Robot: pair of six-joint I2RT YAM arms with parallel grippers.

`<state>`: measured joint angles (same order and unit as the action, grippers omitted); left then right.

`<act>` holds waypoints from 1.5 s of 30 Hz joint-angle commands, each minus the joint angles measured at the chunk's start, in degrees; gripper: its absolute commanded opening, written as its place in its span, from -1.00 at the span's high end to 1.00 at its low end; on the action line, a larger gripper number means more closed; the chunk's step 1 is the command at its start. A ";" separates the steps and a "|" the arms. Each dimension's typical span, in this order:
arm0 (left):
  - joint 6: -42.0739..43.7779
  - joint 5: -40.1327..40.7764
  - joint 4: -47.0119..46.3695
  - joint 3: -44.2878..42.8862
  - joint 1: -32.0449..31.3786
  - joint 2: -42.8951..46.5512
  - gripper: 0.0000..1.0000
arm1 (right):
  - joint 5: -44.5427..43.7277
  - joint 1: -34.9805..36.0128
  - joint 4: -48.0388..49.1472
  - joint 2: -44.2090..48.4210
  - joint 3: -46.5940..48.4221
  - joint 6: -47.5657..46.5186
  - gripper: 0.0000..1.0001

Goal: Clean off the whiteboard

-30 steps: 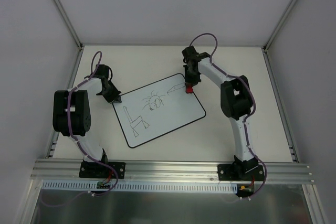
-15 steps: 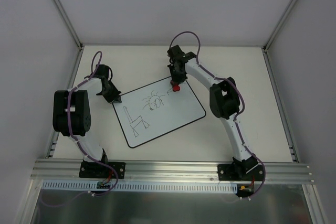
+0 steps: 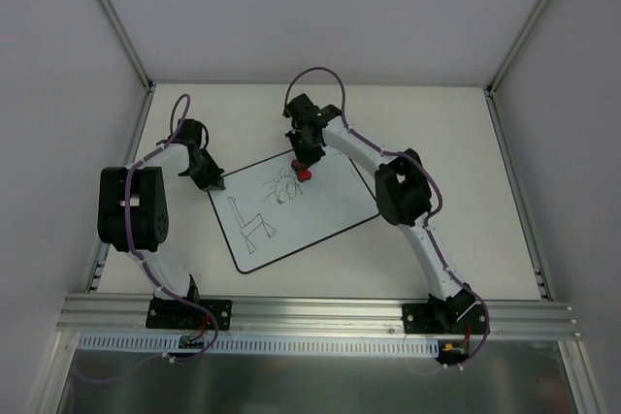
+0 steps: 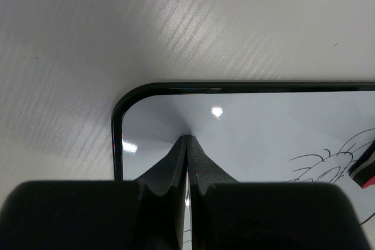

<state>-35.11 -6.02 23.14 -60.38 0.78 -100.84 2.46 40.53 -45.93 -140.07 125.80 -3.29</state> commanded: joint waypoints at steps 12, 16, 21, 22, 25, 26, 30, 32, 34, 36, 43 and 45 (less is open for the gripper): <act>1.89 1.89 4.29 2.28 -0.51 -1.99 1.00 | -6.94 -6.88 -3.55 2.61 -9.70 0.04 0.99; 1.89 1.80 4.29 2.28 -0.51 -2.00 1.00 | -5.98 -2.13 -3.29 1.20 -6.97 -2.77 0.99; 1.98 1.89 4.29 2.37 -0.42 -1.91 1.00 | -6.15 0.68 -4.16 0.85 -8.19 -2.16 0.99; 1.98 1.89 4.37 2.46 -0.51 -1.91 1.00 | -6.59 1.12 -4.43 1.03 -8.90 -2.07 0.99; 1.98 1.72 4.29 2.37 -0.42 -1.91 1.00 | -9.05 1.30 -4.60 2.96 -13.71 -0.93 0.99; 1.98 1.63 4.29 2.37 -0.51 -1.91 1.00 | -9.83 1.30 -4.78 4.53 -15.30 -0.41 0.99; 2.07 1.63 4.29 2.20 -0.51 -1.91 1.00 | -11.33 1.30 -3.73 9.79 -26.28 1.53 0.99; 2.07 1.45 4.20 2.11 -0.51 -2.08 1.00 | -11.77 1.22 -1.02 12.70 -34.69 1.97 0.99; 2.24 1.28 4.29 2.02 -0.51 -2.00 1.00 | -11.86 1.13 1.27 16.83 -41.38 2.49 0.99; 2.33 1.28 4.29 2.02 -0.43 -1.82 1.00 | -11.34 0.95 1.90 18.77 -43.70 2.50 0.99; 2.42 1.28 4.29 2.20 -0.51 -1.38 1.00 | -11.42 -1.24 2.34 19.05 -38.10 2.41 0.99; 2.59 1.28 4.20 2.28 -0.51 -1.29 1.00 | -12.30 -2.21 1.73 16.77 -34.41 1.80 0.99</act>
<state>-34.52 -6.87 23.22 -60.38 0.71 -100.84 -7.27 40.77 -37.93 -117.82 89.38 -1.04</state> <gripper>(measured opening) 0.006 0.132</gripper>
